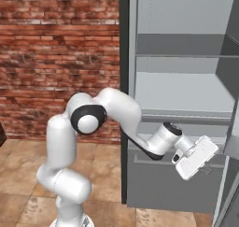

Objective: Place one of the steaks on the plate and the other in the bowl. Then place the bowl in the fridge.

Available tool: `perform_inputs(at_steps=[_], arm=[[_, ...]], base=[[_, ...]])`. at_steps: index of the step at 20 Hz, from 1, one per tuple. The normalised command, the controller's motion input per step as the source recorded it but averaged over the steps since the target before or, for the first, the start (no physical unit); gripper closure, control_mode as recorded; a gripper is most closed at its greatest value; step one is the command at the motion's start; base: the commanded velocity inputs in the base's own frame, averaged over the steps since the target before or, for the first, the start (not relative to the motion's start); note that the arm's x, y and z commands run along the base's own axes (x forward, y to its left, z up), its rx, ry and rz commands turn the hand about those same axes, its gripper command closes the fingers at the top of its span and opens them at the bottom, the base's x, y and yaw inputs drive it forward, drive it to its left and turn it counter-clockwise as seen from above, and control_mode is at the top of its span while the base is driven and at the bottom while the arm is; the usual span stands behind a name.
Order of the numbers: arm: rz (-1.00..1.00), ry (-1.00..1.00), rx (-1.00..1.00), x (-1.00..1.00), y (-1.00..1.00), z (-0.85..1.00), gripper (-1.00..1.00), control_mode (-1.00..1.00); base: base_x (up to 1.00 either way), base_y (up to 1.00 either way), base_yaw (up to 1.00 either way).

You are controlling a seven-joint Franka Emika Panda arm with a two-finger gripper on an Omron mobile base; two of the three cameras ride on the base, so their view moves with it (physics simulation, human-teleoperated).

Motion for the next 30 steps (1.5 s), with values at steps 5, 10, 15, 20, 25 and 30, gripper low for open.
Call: perform_inputs(at_steps=[5, 10, 15, 20, 25, 30], arm=[[0.01, -0.24, -0.02, -0.29, 1.0, 0.24, 1.0, -1.0], [0.0, -0.27, -0.03, -0.05, 1.0, 0.28, 1.0, -1.0], [-0.01, -0.06, -0.02, -0.07, 0.95, -0.01, 1.0, -1.0], [-0.13, -0.46, 0.23, -0.24, 0.82, 0.09, 1.0, -1.0], [-0.08, -0.53, 0.32, -0.16, 0.89, 0.36, 1.0, -1.0], [-0.08, -0.54, 0.23, -0.26, 1.0, 0.09, 1.0, -1.0]], base=[[0.0, 0.0, 0.0], [0.0, 0.0, 0.0], [0.0, 0.0, 0.0], [0.0, 0.0, 0.0], [0.0, 0.0, 0.0], [0.0, 0.0, 0.0]])
